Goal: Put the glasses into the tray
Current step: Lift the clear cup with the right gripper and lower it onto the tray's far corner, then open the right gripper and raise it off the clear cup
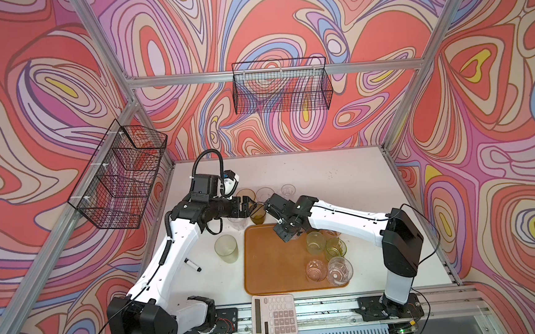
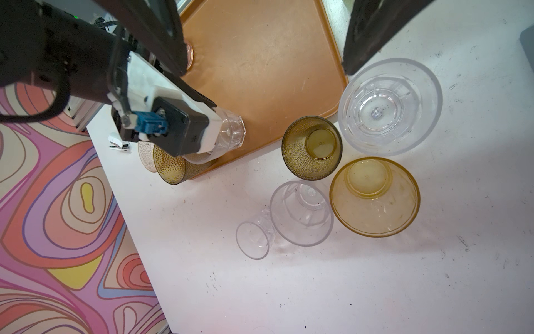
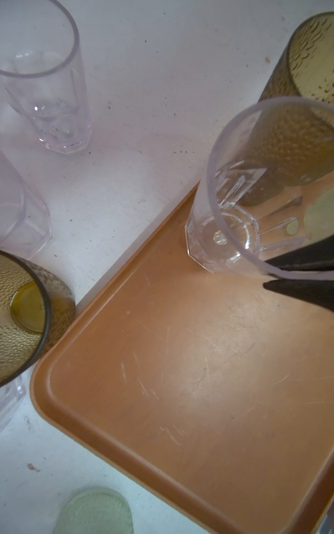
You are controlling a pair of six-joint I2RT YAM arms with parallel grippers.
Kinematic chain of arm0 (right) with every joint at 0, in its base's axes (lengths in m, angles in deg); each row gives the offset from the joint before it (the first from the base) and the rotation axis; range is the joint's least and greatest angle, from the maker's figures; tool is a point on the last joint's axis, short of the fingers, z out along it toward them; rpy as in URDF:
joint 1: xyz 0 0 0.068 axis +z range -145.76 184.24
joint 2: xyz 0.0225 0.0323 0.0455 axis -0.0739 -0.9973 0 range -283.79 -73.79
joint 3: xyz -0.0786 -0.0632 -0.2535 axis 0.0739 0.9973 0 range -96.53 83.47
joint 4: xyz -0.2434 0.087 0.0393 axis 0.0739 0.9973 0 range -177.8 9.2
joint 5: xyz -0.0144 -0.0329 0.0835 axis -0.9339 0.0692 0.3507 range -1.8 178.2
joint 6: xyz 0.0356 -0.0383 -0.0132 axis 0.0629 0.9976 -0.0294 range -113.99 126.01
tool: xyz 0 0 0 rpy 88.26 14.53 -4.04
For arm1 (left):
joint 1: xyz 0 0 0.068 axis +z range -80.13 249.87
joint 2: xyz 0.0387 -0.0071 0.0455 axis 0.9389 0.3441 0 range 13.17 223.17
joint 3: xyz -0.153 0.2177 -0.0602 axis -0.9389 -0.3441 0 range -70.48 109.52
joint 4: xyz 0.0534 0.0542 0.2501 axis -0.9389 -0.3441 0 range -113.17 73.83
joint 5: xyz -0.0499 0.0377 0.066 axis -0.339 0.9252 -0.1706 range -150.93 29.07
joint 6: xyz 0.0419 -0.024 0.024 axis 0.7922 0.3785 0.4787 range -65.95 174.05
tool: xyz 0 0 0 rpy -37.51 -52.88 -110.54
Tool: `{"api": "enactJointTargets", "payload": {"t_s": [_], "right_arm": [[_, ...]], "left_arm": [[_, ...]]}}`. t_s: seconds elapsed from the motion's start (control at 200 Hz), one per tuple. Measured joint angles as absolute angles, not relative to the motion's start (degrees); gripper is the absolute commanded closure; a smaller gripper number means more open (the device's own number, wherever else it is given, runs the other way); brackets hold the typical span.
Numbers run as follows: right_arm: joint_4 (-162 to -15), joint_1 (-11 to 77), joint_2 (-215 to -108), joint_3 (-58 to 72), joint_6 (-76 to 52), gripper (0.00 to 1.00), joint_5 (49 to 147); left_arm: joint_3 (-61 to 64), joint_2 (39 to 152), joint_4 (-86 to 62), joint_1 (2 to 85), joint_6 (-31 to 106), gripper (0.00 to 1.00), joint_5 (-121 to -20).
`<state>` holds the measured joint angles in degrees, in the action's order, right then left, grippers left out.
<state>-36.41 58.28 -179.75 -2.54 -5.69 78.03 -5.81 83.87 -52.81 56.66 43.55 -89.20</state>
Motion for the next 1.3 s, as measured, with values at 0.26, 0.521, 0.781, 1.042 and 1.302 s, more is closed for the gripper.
{"api": "enactJointTargets", "payload": {"t_s": [0.26, 0.521, 0.781, 1.042, 1.302], "right_arm": [[-37.2, 58.3, -180.6, -2.1, -5.7, 1.00, 77.0], [-37.3, 58.3, -181.4, -2.0, -5.7, 0.95, 76.2], [-37.7, 58.3, -181.4, -1.7, -6.0, 0.86, 75.6], [-37.7, 58.3, -181.4, -1.7, -6.1, 0.80, 75.5], [-36.8, 58.3, -181.3, -2.5, -6.0, 0.70, 75.4]], "left_arm": [[-5.8, 83.9, -52.8, 56.7, 43.5, 0.13, -89.2], [-5.8, 83.9, -52.8, 56.7, 43.5, 0.13, -89.2], [-5.8, 83.9, -52.8, 56.7, 43.5, 0.13, -89.2], [-5.8, 83.9, -52.8, 56.7, 43.5, 0.13, -89.2], [-5.8, 83.9, -52.8, 56.7, 43.5, 0.13, -89.2]]}}
